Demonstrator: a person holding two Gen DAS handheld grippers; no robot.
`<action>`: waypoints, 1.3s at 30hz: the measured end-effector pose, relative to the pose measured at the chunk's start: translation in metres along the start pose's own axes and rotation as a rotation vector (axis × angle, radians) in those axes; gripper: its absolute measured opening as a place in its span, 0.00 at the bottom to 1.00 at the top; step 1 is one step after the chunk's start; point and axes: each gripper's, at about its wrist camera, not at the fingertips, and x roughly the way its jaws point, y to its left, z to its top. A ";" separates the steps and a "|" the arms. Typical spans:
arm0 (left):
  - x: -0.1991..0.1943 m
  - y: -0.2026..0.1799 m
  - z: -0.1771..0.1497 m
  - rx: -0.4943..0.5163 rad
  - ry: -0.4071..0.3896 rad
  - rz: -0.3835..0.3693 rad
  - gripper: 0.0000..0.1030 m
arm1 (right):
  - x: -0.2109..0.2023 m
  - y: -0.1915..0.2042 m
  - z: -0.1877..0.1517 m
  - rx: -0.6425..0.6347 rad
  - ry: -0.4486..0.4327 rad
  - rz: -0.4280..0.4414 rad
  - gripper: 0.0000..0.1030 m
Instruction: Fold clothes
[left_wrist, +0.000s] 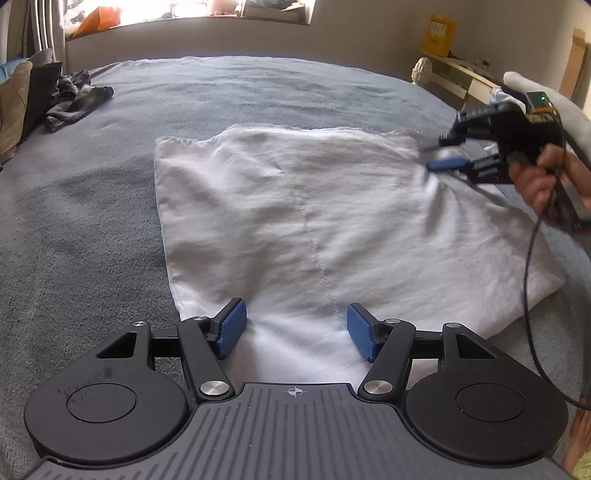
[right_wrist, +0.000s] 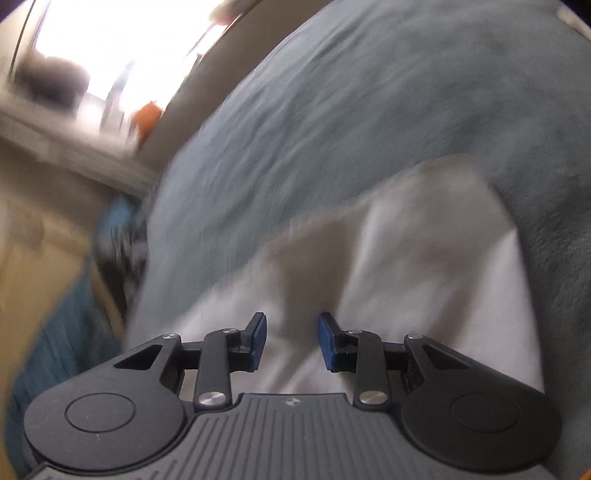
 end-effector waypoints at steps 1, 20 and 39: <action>0.000 0.000 0.000 0.001 -0.001 -0.001 0.59 | -0.004 -0.001 0.005 0.017 -0.031 -0.007 0.33; -0.007 0.009 0.009 -0.089 0.006 -0.016 0.63 | -0.083 0.063 -0.101 -0.192 0.204 0.281 0.67; -0.054 0.050 0.006 -0.253 0.090 0.082 0.66 | -0.059 0.155 -0.215 -1.125 0.178 -0.051 0.66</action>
